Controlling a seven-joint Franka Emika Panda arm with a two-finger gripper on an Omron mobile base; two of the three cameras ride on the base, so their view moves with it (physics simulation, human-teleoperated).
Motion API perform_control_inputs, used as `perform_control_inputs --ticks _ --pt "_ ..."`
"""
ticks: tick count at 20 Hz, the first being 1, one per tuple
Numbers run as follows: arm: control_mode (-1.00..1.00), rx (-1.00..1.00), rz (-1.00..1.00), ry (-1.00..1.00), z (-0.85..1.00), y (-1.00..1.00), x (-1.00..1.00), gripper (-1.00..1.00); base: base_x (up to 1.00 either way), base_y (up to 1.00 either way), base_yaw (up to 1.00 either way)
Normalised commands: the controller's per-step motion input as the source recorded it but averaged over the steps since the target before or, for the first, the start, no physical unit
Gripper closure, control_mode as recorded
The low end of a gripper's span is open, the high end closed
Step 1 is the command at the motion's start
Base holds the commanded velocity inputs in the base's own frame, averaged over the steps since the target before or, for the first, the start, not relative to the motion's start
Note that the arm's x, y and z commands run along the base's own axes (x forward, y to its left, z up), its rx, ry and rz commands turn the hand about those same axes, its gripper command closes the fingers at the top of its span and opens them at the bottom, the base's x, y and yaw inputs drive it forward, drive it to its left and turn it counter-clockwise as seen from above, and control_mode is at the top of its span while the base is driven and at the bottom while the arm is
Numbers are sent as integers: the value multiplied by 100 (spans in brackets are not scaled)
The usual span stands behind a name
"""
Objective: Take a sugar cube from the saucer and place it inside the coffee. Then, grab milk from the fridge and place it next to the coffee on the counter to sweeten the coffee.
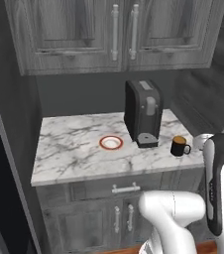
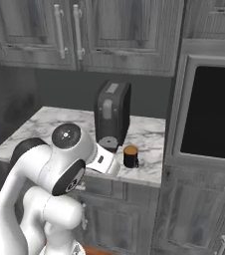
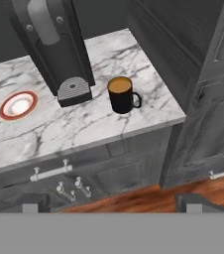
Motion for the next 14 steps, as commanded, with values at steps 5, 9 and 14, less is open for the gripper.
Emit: perform_control_inputs --ticks 5,9,14 --pt "100 0 0 0 0 0 0 -100 -41 0 13" --pt "100 0 0 0 0 0 0 -100 -49 0 33" --pt "100 0 0 0 0 0 0 -100 -72 -17 49"
